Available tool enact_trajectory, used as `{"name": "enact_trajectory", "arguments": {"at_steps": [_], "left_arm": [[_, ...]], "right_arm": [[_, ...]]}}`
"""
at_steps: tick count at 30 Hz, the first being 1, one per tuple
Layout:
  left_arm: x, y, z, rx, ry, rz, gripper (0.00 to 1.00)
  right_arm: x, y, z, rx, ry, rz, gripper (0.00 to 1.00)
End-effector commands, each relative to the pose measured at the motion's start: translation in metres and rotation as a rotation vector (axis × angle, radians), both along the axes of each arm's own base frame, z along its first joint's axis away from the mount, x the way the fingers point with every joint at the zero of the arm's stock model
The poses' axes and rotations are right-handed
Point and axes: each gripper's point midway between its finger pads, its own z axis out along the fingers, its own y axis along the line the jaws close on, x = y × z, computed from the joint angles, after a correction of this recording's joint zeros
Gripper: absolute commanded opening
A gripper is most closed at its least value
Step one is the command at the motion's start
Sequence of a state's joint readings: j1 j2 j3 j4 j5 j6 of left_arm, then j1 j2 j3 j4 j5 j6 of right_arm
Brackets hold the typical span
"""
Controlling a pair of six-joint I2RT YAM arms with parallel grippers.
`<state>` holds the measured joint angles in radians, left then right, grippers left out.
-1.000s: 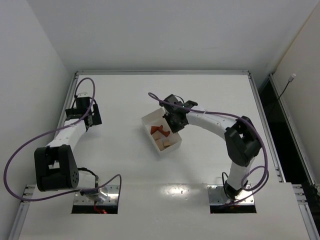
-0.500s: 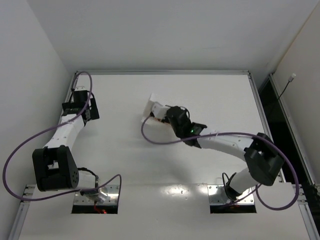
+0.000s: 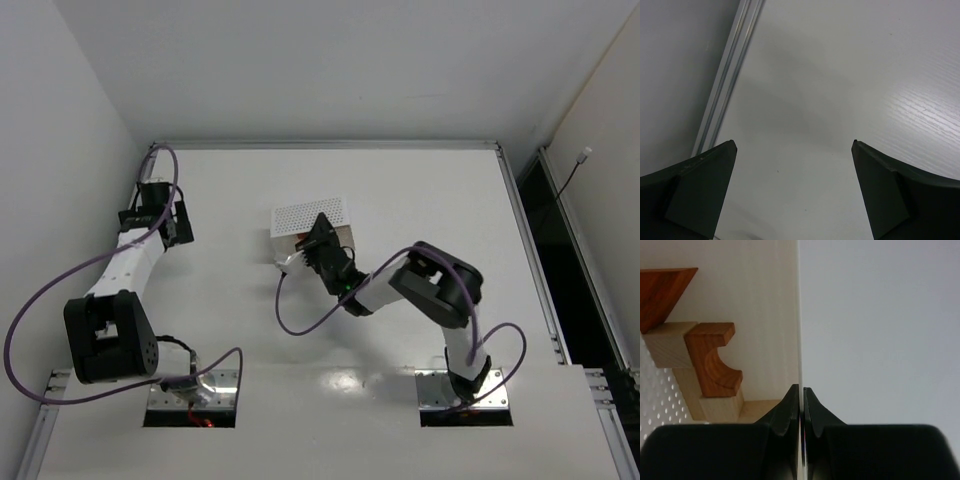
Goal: Build the wood block tower
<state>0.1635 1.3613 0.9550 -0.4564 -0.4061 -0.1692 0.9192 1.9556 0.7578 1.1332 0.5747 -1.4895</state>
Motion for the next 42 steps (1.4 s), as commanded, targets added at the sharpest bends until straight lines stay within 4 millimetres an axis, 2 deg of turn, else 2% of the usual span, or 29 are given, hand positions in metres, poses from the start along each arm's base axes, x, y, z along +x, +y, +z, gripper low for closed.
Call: {"name": "enact_trajectory", "arguments": {"at_steps": [1,3,6,9,11,13,15,17,18,22,24,27,28,31,33,36,37,39,40,42], "left_arm": [[0.004,0.007,0.018,0.007,-0.048,0.017,1.0],[0.005,0.005,0.014,-0.002,-0.038,0.011,1.0],[0.01,0.005,0.019,-0.007,-0.051,0.005,1.0],[0.015,0.003,0.015,-0.025,-0.047,0.001,1.0],[0.016,0.003,0.015,-0.026,-0.04,0.001,1.0],[0.017,0.002,0.014,-0.033,-0.041,-0.005,1.0],[0.015,0.001,0.013,-0.035,-0.032,-0.005,1.0],[0.016,-0.002,0.012,-0.049,-0.034,-0.018,1.0],[0.016,-0.002,0.015,-0.048,-0.043,-0.018,1.0],[0.02,-0.005,0.012,-0.066,-0.039,-0.033,1.0],[0.022,-0.007,0.011,-0.076,-0.03,-0.04,1.0],[0.029,-0.01,0.014,-0.105,-0.044,-0.042,1.0],[0.031,-0.012,0.013,-0.115,-0.037,-0.048,1.0],[0.034,-0.013,0.017,-0.12,-0.048,-0.055,1.0],[0.034,-0.013,0.017,-0.12,-0.048,-0.055,1.0],[0.034,-0.013,0.017,-0.12,-0.048,-0.055,1.0],[0.034,-0.013,0.017,-0.12,-0.048,-0.055,1.0],[0.031,-0.013,0.016,-0.12,-0.047,-0.055,1.0],[0.031,-0.013,0.016,-0.12,-0.047,-0.055,1.0],[0.031,-0.013,0.016,-0.12,-0.047,-0.055,1.0]], "right_arm": [[-0.019,-0.006,0.137,0.331,-0.517,-0.033,0.0],[-0.02,0.0,0.141,0.356,-0.521,-0.039,0.0],[-0.029,0.01,0.149,0.377,-0.53,-0.006,0.0],[-0.035,0.01,0.187,0.432,-0.604,0.004,0.0],[-0.041,0.007,0.2,0.445,-0.628,0.028,0.0],[-0.044,0.004,0.2,0.415,-0.638,0.05,0.0],[-0.055,0.005,0.184,0.337,-0.622,0.119,0.0],[-0.063,0.004,0.185,0.32,-0.629,0.158,0.0],[-0.066,0.009,0.177,0.268,-0.637,0.21,0.0],[-0.06,0.001,0.186,0.215,-0.692,0.211,0.0],[-0.057,-0.002,0.198,0.222,-0.725,0.189,0.0],[-0.054,0.003,0.197,0.197,-0.737,0.183,0.0],[-0.052,0.002,0.204,0.215,-0.748,0.165,0.0],[-0.05,0.001,0.208,0.219,-0.757,0.144,0.0],[-0.054,0.005,0.211,0.214,-0.772,0.176,0.0],[-0.059,0.01,0.201,0.186,-0.758,0.203,0.0],[-0.059,0.0,0.207,0.22,-0.744,0.157,0.0],[-0.066,0.008,0.199,0.184,-0.743,0.198,0.0],[-0.069,-0.001,0.212,0.232,-0.747,0.158,0.0],[-0.075,0.006,0.208,0.206,-0.749,0.182,0.0]]}}
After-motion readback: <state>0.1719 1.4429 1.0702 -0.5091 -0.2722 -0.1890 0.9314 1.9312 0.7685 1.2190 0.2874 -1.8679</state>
